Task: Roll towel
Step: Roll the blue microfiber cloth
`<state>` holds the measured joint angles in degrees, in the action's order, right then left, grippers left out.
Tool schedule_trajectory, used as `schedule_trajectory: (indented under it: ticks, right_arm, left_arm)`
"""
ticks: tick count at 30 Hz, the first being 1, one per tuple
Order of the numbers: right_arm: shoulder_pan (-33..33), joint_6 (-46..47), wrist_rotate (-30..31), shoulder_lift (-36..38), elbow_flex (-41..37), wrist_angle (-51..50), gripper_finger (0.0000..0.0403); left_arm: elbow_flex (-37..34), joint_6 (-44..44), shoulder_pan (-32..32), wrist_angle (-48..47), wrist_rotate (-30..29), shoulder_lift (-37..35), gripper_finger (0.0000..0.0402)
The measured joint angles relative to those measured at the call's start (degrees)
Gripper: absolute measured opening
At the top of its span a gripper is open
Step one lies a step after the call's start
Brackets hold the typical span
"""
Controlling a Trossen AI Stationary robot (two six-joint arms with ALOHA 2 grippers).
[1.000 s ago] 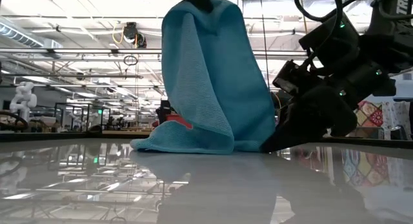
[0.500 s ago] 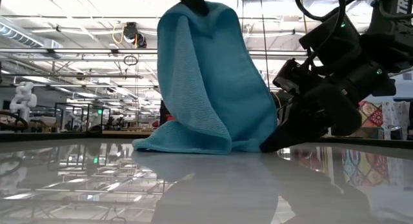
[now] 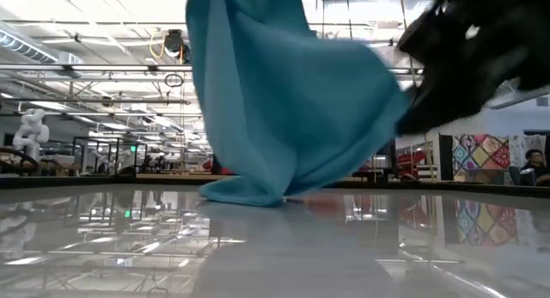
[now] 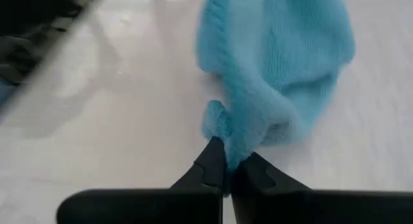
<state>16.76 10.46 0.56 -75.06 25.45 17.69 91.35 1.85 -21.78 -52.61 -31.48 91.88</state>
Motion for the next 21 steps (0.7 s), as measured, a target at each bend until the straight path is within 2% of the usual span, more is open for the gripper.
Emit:
schedule_trajectory:
  ticks: [4, 8, 11, 16, 21]
  right_arm:
    - [2.44, -0.96, -2.80, 12.67, 0.00, -6.78, 0.0001]
    - [4.41, -2.05, -7.30, 24.90, 0.85, -10.10, 0.0001]
    - [6.23, -2.60, -8.46, 31.80, 3.80, -16.05, 0.0001]
    - [9.25, -4.08, -8.44, 36.50, 9.97, -27.89, 0.0000]
    - [10.84, -0.23, -8.46, 35.55, 13.80, -37.20, 0.0000]
  left_arm:
    - [1.60, 0.17, -2.73, -1.10, 0.58, -1.48, 0.0002]
    - [2.99, 1.67, -4.67, -0.13, 4.54, -3.03, 0.0002]
    - [3.26, 3.00, -5.58, 3.15, 8.15, -4.35, 0.0002]
    - [3.21, 5.21, -6.65, 9.28, 13.45, -5.07, 0.0002]
    - [1.65, 2.60, -6.12, 14.21, 13.40, -4.38, 0.0002]
